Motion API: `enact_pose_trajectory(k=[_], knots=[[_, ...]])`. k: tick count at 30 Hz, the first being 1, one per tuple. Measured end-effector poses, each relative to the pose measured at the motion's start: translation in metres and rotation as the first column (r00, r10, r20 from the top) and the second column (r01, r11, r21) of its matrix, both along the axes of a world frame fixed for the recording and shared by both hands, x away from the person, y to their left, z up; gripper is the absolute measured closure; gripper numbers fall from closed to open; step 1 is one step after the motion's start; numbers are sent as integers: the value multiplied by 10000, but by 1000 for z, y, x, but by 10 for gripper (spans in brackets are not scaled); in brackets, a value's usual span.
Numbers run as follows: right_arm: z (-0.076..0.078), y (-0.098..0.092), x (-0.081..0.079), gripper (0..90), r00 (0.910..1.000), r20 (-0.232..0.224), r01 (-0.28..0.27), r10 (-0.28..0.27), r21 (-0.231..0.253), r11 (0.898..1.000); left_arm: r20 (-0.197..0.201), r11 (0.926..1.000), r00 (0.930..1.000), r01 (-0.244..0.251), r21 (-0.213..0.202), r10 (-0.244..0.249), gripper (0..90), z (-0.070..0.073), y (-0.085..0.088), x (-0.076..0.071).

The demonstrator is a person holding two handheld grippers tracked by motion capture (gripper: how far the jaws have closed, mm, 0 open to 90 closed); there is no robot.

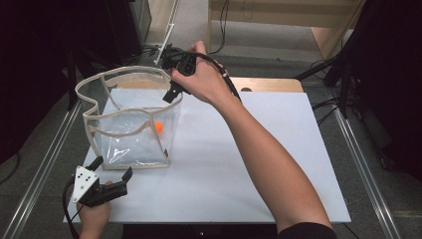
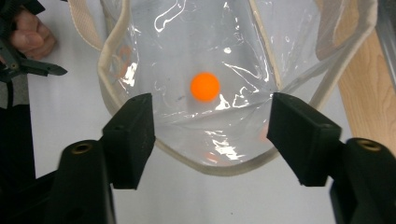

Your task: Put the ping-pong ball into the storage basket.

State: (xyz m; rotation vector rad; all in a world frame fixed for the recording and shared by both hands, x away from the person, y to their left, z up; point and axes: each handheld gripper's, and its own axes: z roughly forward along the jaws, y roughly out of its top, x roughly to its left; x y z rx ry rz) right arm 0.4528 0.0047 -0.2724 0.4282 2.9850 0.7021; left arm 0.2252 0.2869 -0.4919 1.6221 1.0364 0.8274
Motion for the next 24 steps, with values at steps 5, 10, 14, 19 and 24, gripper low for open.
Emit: enact_pose_trajectory(k=[5, 10, 14, 19, 24], knots=[[-2, -9, -11, 97, 9993, 285, 241, -241, 12, 9997, 2, 10000, 10000, -13, 16, 13, 0, 0, -1, 0], [-8, -17, -20, 0, 9982, 427, 423, -417, -125, 9990, -4, 10000, 10000, -17, 18, 17, 0, 0, -1, 0], [-13, -23, -23, 0, 9971, 525, 552, -543, -156, 9984, 10, 10000, 10000, -20, 1, 20, 0, 0, -1, 0], [-25, -36, -29, 0, 9975, 402, 583, -578, -100, 9983, 10, 10000, 10000, -19, -12, 19, 0, 0, -1, 0], [-34, -46, -32, 0, 9972, 358, 662, -662, 13, 9978, 12, 10000, 10000, -22, -5, 22, 0, 0, -1, 0]])
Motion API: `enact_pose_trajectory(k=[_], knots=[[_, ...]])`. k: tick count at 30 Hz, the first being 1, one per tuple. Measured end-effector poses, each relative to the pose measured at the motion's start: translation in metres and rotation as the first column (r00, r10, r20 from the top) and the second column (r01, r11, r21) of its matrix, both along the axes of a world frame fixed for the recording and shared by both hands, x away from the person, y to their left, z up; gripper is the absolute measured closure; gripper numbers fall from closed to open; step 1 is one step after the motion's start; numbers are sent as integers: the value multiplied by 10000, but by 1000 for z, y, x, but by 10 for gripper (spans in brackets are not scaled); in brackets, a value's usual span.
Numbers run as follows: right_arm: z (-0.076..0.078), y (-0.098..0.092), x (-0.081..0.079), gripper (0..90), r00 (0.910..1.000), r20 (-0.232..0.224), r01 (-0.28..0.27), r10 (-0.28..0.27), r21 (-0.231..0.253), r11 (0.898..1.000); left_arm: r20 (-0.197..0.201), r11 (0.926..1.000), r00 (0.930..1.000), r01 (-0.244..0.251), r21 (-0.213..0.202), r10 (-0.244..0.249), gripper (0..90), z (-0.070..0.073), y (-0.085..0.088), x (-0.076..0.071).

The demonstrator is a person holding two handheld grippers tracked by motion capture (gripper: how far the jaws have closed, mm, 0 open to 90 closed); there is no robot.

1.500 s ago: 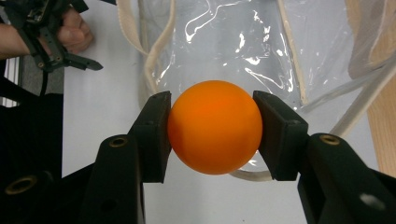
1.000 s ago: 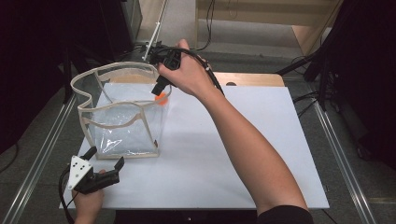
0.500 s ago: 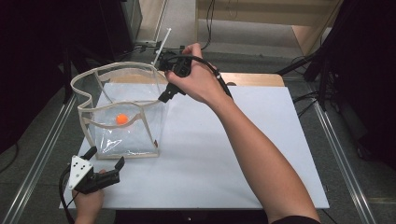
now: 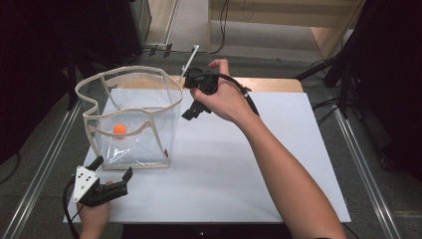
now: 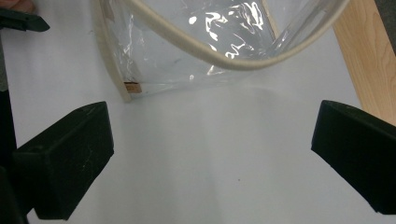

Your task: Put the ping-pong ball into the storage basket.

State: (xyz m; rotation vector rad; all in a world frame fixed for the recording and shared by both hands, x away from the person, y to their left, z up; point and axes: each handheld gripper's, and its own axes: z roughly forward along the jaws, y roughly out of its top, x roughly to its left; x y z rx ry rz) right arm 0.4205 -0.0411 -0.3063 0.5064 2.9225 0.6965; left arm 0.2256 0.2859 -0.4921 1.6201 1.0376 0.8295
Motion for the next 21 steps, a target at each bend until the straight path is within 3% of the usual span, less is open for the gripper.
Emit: enact_pose_trajectory(k=[21], knots=[[-35, -24, -21, 0, 9999, -121, 122, -120, 164, 9998, -10, 10000, 10000, 5, 12, -5, 0, 0, 0, 0]])
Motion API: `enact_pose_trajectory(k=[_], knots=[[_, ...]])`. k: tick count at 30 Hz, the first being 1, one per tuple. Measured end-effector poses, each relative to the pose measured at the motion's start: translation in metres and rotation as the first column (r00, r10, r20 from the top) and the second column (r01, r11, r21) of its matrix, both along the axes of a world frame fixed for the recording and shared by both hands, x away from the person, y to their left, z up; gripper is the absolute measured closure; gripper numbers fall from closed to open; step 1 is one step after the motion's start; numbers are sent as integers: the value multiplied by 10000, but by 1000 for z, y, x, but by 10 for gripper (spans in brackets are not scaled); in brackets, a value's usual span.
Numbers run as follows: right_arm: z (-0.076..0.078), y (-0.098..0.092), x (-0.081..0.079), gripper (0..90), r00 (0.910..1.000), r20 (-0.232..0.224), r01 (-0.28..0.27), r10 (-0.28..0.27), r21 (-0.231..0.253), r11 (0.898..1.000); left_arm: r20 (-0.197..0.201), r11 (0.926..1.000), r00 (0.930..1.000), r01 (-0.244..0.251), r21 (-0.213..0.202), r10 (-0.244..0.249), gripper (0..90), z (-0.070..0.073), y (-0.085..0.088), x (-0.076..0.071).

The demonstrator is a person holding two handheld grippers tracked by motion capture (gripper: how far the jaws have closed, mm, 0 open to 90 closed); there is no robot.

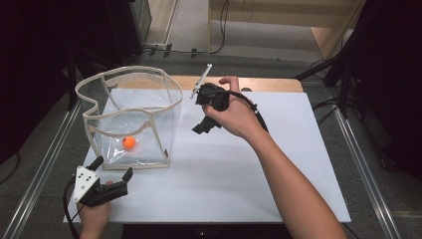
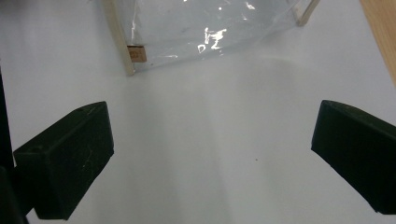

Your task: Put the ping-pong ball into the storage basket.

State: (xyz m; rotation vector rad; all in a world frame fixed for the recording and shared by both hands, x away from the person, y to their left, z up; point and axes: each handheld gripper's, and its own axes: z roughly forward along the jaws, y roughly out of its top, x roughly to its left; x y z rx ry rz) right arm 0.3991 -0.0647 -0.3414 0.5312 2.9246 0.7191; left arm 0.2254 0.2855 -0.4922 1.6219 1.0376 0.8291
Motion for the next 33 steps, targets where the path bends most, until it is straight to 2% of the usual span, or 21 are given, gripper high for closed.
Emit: enact_pose_trajectory(k=[2, 3, 4, 6, 8, 12, 33], knots=[[-4, -2, -2, 0, 10000, -7, 24, -24, 3, 10000, -7, 10000, 10000, -4, -6, 4, 0, 0, 0, 0], [-5, -3, -3, 0, 10000, 62, 44, -44, 47, 10000, -17, 10000, 10000, 1, 41, 0, 0, 0, 0, 0], [-8, -4, -6, 0, 9996, 251, 122, -120, -110, 9999, -17, 10000, 10000, 0, 41, 0, 0, 0, 0, 0], [-8, -5, -7, 0, 9994, 326, 137, -133, -112, 9998, -27, 10000, 10000, -1, 62, 1, 0, 0, 0, 0], [-11, -8, -10, 0, 9993, 367, 86, -89, 85, 9999, -14, 10000, 10000, 1, 33, -1, 0, 0, 0, 0], [-13, -11, -13, 0, 9988, 480, 82, -85, 80, 9999, -26, 10000, 10000, -4, 62, 4, 0, 0, 0, 0], [-37, -30, -34, 0, 9986, 466, 207, -229, 485, 9986, -7, 10000, 10000, -9, 34, 9, 0, 0, 0, 0]])
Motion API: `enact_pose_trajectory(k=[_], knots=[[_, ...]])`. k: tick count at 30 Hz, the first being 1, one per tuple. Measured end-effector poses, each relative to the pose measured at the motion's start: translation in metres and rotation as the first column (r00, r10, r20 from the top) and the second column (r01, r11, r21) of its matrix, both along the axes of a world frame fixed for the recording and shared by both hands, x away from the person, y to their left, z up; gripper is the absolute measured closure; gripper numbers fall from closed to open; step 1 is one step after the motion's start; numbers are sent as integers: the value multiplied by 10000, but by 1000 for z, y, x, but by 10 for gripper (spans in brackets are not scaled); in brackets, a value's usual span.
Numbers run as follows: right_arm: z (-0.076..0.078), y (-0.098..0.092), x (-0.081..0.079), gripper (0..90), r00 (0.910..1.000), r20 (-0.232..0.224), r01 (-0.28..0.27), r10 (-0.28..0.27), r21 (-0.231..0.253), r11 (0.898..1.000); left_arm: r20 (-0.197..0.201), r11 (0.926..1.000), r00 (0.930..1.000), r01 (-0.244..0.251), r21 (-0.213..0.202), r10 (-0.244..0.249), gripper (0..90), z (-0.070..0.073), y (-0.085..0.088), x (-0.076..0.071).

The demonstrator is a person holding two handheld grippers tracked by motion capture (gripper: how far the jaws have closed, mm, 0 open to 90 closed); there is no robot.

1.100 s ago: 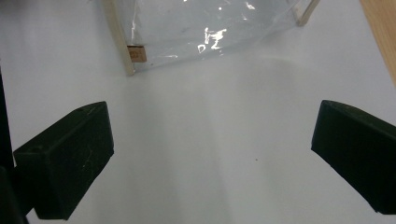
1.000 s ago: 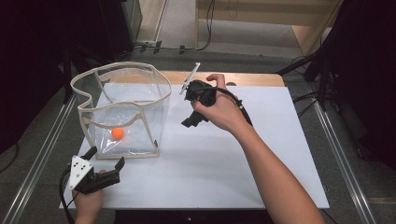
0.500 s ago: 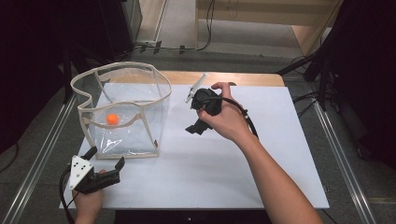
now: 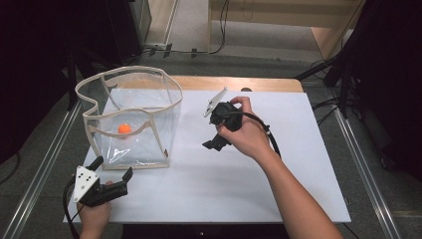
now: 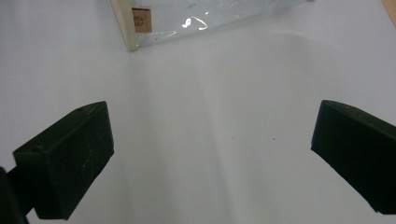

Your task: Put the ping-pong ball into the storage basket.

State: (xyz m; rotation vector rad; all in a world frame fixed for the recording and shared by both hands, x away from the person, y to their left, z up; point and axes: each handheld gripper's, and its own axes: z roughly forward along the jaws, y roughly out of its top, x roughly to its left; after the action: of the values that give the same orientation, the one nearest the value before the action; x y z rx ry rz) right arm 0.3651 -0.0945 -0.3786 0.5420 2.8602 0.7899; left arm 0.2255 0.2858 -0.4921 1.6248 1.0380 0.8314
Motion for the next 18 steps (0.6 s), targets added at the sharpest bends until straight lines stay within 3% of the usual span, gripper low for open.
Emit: enact_pose_trajectory(k=[5, 18], knots=[[-6, -4, -4, 0, 10000, -51, 10, -10, -46, 10000, -6, 10000, 10000, -1, -6, 1, 0, 0, 0, 0], [-26, -32, -21, 0, 9994, -60, 330, -328, 405, 9986, -9, 10000, 10000, -11, 13, 11, 0, 0, 0, 0]])
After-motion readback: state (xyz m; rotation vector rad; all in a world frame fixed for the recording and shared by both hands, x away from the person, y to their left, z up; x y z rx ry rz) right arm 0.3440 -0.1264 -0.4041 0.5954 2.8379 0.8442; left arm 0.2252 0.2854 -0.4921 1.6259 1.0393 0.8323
